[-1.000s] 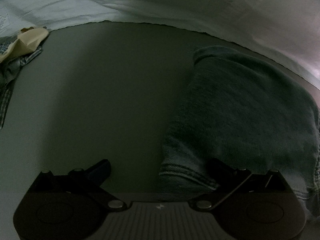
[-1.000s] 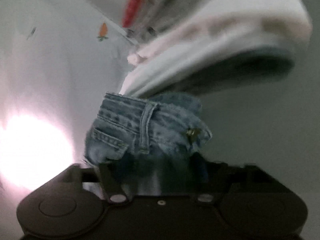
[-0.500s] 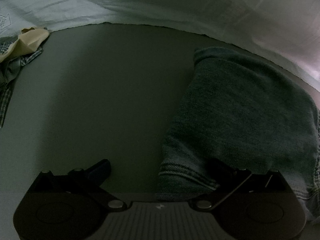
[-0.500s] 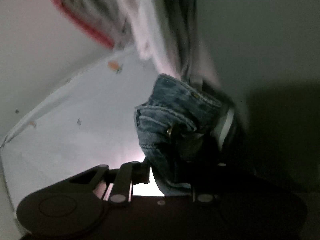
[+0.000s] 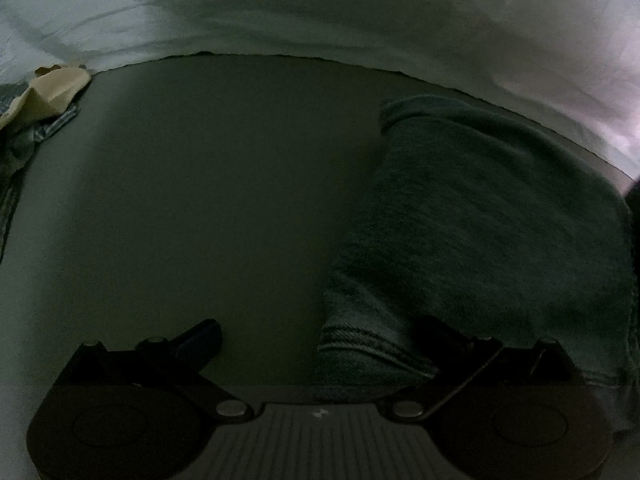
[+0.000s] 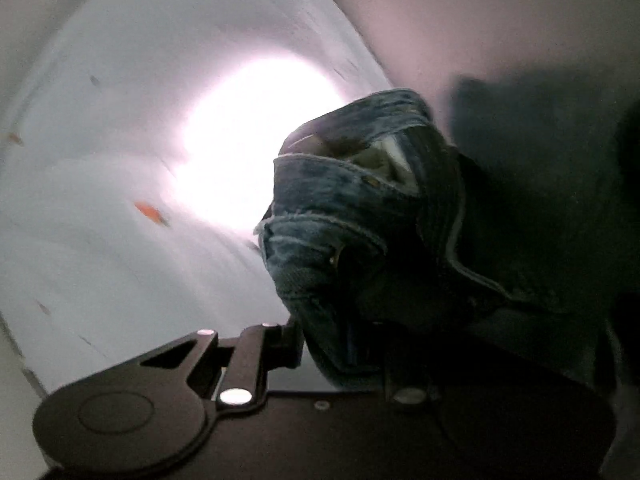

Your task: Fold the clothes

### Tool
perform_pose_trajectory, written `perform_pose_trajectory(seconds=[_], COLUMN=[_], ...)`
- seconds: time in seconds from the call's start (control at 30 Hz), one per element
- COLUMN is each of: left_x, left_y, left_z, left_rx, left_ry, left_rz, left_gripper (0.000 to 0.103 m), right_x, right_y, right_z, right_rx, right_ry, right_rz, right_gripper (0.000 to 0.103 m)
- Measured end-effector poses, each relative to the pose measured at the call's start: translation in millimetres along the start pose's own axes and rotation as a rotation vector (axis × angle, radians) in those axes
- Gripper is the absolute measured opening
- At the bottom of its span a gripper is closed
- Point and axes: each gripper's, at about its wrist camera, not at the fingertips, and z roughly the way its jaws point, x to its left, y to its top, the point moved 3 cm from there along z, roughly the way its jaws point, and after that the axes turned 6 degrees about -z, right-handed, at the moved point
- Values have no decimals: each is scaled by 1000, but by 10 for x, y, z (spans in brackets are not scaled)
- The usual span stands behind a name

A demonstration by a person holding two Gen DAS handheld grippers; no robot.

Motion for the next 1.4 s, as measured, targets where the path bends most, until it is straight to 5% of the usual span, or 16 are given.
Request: perform_pose_trajectory(seconds=[0.2, 0.43, 0.5, 0.57, 0.67, 0.8, 0.87, 1.1, 1.27, 1.4], left_x=[49, 103, 112, 121, 161, 193, 190, 182, 150, 145], left_y=[69, 117, 131, 137, 121, 105, 110, 149, 185, 169], left_z=[16, 21, 19, 11, -9, -26, -30, -16, 20, 6], left_rx=[3, -12, -14, -19, -28, -37, -38, -34, -25, -23], left_ry=[-33, -74, -84, -91, -102, -114, -113, -112, -108, -107], left_rz=[48, 107, 119, 129, 137, 142, 139, 138, 138, 136], left_gripper=[103, 103, 103, 103, 103, 103, 103, 103, 103, 103], right_x=[-486, -88, 9, 65, 201, 358, 514, 677, 574, 435], right_y=[-462, -714, -767, -954, -1165, -1137, -1005, -448, -480, -544], right_z=[188, 386, 450, 492, 535, 566, 609, 776, 840, 971], right_rx=[76, 85, 116, 163, 241, 354, 340, 150, 142, 193], right_ry=[-271, -408, -442, -462, -499, -309, -249, -457, -628, -658], right_rz=[-114, -359, -419, -492, -647, -519, -526, -689, -991, -1128], right_gripper=[21, 25, 50, 60, 61, 73, 73, 70, 70, 70])
